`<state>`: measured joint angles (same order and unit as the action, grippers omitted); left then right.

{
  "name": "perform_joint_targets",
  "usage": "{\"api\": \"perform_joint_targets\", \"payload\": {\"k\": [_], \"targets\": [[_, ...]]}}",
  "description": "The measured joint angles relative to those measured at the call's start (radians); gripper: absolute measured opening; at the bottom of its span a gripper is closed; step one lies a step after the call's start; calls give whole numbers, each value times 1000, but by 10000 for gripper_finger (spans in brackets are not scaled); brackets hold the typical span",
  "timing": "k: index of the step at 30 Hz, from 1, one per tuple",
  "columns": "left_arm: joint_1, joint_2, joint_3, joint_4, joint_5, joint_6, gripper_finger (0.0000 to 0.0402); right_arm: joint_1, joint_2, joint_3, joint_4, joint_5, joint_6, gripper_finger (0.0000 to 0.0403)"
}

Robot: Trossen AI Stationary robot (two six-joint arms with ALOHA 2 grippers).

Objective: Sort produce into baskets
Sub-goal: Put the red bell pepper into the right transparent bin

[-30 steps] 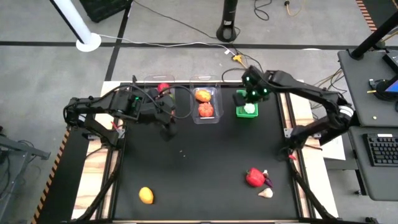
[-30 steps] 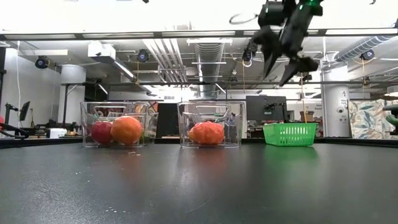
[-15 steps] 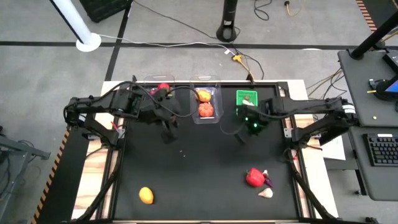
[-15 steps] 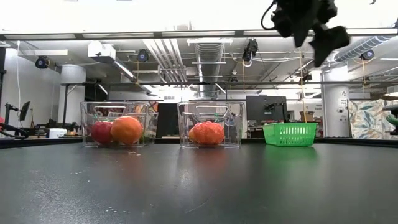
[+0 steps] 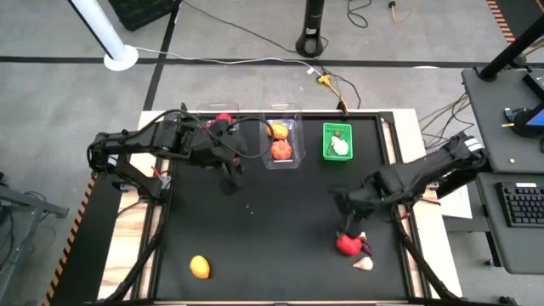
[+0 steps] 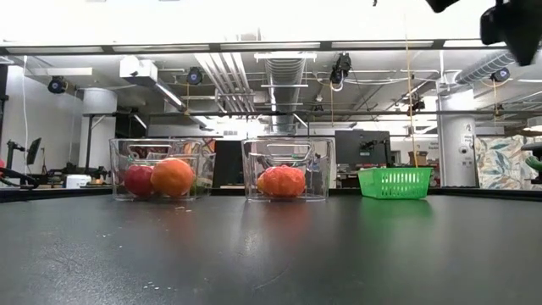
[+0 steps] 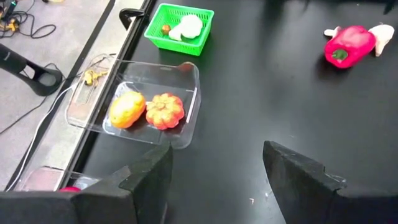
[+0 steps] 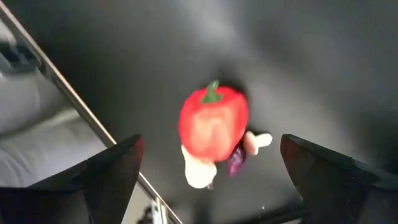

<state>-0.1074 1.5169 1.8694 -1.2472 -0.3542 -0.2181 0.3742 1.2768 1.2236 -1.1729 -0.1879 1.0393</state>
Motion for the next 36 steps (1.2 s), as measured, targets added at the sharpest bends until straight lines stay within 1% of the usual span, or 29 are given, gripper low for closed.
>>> {"api": "perform_joint_targets", "payload": {"k": [5,11,16,24,36], "targets": [[0,0,0,-2,0,14,231,88,48,0,9,26,5,370],[0,0,0,-5,-1,30,231,146,102,-3,11,30,3,370],[0,0,-10,-6,-2,32,231,159,132,-35,33,30,24,370],[0,0,-62,-7,-2,26,231,163,135,-133,153,27,67,370],[5,0,-66,-5,-2,18,231,191,135,-294,358,12,122,370]]}}
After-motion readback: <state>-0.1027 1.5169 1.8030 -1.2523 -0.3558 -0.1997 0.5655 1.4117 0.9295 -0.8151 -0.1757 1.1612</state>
